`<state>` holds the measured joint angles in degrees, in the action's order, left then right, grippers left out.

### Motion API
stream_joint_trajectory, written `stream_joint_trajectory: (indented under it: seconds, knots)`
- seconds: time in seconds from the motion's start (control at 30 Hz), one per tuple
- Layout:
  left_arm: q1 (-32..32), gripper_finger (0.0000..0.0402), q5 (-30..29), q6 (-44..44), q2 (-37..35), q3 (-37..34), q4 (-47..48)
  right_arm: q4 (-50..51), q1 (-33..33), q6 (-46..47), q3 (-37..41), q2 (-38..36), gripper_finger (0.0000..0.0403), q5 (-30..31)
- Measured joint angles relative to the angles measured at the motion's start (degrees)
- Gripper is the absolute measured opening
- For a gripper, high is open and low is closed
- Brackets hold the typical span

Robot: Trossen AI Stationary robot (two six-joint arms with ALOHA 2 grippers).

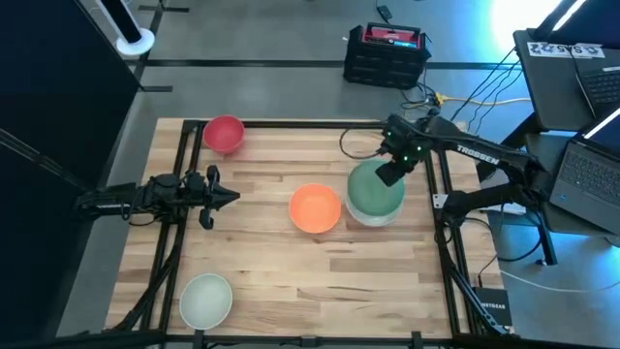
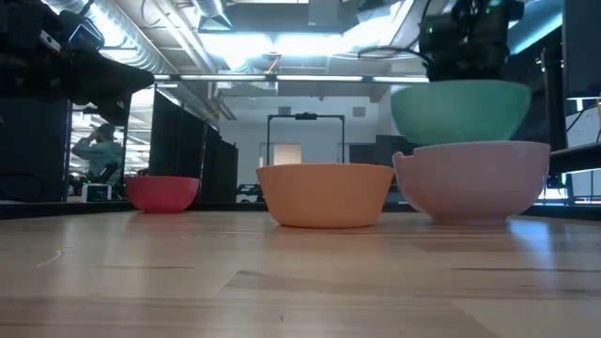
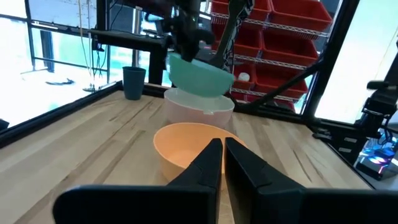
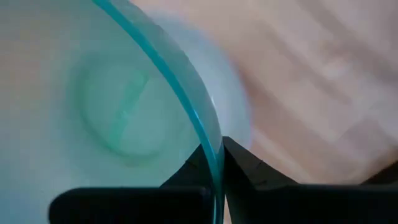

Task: Nest bowls inside each other
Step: Stack the green bowl on top of the white bowl

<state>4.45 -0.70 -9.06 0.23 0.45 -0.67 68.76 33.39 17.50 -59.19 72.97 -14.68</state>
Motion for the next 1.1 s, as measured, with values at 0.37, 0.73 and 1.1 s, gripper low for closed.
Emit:
stream_joint_trajectory:
  seconds: [0.37,0.73,1.1]
  knots:
    - [0.0,0.0000,0.0,1.0,0.0,0.0,0.0,-3.6,0.0,-0.6,5.9,0.1,0.0037,-1.6]
    - [0.0,0.0000,0.0,2.1,0.0,0.0,0.0,-4.6,0.0,-1.4,6.6,0.0,0.0143,-4.3]
    - [0.0,0.0000,0.0,2.0,0.0,0.0,0.1,-4.9,0.0,-4.3,-0.1,-0.1,0.0216,-0.7]
